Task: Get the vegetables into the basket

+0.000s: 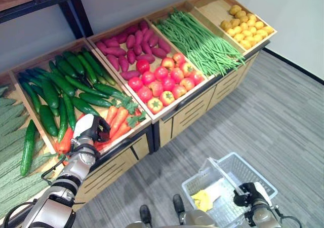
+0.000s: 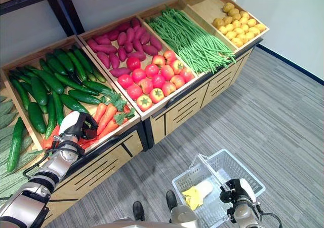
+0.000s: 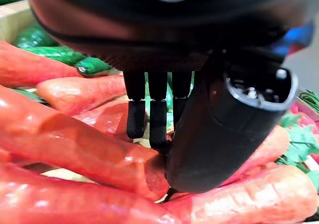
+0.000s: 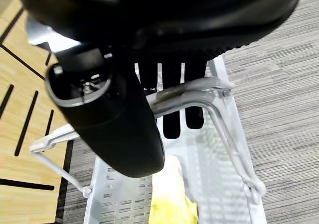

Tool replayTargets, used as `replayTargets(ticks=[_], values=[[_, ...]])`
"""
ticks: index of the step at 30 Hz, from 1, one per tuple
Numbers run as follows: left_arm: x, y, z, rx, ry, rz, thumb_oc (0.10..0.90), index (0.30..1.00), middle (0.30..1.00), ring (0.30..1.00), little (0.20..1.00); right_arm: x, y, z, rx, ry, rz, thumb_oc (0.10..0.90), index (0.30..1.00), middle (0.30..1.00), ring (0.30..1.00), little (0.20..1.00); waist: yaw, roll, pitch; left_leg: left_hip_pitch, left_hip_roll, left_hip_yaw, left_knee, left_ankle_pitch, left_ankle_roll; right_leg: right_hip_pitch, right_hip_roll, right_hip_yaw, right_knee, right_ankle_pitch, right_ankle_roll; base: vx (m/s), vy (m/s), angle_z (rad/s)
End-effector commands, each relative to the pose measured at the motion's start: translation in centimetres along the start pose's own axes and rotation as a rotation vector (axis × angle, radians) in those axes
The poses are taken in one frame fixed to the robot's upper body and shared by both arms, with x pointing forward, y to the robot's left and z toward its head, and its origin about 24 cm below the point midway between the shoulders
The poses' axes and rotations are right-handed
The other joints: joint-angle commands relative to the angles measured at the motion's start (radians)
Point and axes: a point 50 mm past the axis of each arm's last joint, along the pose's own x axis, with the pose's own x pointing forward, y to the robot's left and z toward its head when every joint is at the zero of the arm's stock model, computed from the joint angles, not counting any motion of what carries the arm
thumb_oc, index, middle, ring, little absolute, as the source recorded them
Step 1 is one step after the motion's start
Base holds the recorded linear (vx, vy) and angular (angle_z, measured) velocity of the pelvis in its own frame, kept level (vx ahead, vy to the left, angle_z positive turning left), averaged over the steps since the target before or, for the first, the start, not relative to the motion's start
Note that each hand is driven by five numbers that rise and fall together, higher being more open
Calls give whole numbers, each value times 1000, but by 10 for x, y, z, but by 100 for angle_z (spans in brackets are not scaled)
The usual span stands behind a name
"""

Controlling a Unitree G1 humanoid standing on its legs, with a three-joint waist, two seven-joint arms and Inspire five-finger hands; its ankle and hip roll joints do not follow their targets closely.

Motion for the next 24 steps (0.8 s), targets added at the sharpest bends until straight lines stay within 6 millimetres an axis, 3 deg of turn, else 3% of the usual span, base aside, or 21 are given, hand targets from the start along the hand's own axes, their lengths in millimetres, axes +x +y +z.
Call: replayTargets(ticks=[1, 5, 7, 11, 17, 20, 21, 22, 24], values=[[15, 48, -1, 9, 6, 207, 400, 300, 300, 300, 300, 5, -28, 6, -24, -69, -122, 400, 300, 300, 300, 300, 11, -54, -68, 39, 82, -39, 2, -33, -72, -45, -123, 22, 40, 11, 122, 0, 0, 0], [17, 70, 14, -100, -52, 330, 400, 300, 300, 300, 300, 3, -27, 4, -18, -65, -126, 400, 300, 300, 300, 300, 15, -56, -74, 43, 83, -44, 2, -34, -72, -37, -124, 14, 38, 9, 121, 0, 0, 0], [15, 101, 40, -198, -174, 497, 400, 300, 300, 300, 300, 2, -27, 2, -11, -68, -132, 400, 300, 300, 300, 300, 22, -60, -81, 47, 81, -51, 2, -37, -72, -27, -128, 5, 39, 2, 121, 6, -5, 3], [7, 119, 57, -277, -266, 610, 400, 300, 300, 300, 300, 1, -25, -1, -10, -64, -126, 400, 300, 300, 300, 300, 24, -64, -88, 49, 78, -60, 2, -40, -71, -19, -132, -3, 40, -2, 120, 1, -1, 11], [-2, 126, 72, -361, -348, 666, 400, 300, 300, 300, 300, 0, -22, -4, -9, -52, -117, 400, 300, 300, 300, 300, 26, -67, -94, 49, 73, -68, 2, -42, -69, -14, -138, -9, 41, -3, 121, 0, 8, 5], [-5, 118, 80, -368, -392, 592, 400, 300, 300, 300, 300, 0, -23, -4, -3, -51, -117, 400, 300, 300, 300, 300, 27, -65, -92, 45, 70, -71, 2, -41, -67, -15, -142, -14, 41, -2, 122, -10, 10, 3], [-5, 118, 80, -368, -392, 591, 622, 610, 610, 610, 610, 0, -23, -4, -3, -51, -117, 400, 300, 300, 300, 300, 27, -64, -93, 44, 70, -71, 2, -41, -67, -15, -142, -15, 41, -2, 122, -15, 18, 5], [-3, 108, 77, -351, -381, 502, 900, 1000, 1000, 1000, 1000, 0, -25, -5, 2, -42, -121, 400, 300, 300, 300, 300, 28, -60, -92, 42, 68, -73, 2, -40, -65, -15, -144, -16, 39, 0, 122, -7, 14, 5], [-3, 103, 76, -349, -375, 469, 900, 1000, 1000, 1000, 1000, 0, -25, -5, 0, -44, -118, 400, 300, 300, 300, 300, 27, -59, -92, 41, 67, -72, 2, -39, -65, -16, -145, -17, 40, 0, 122, -5, 11, 4]])
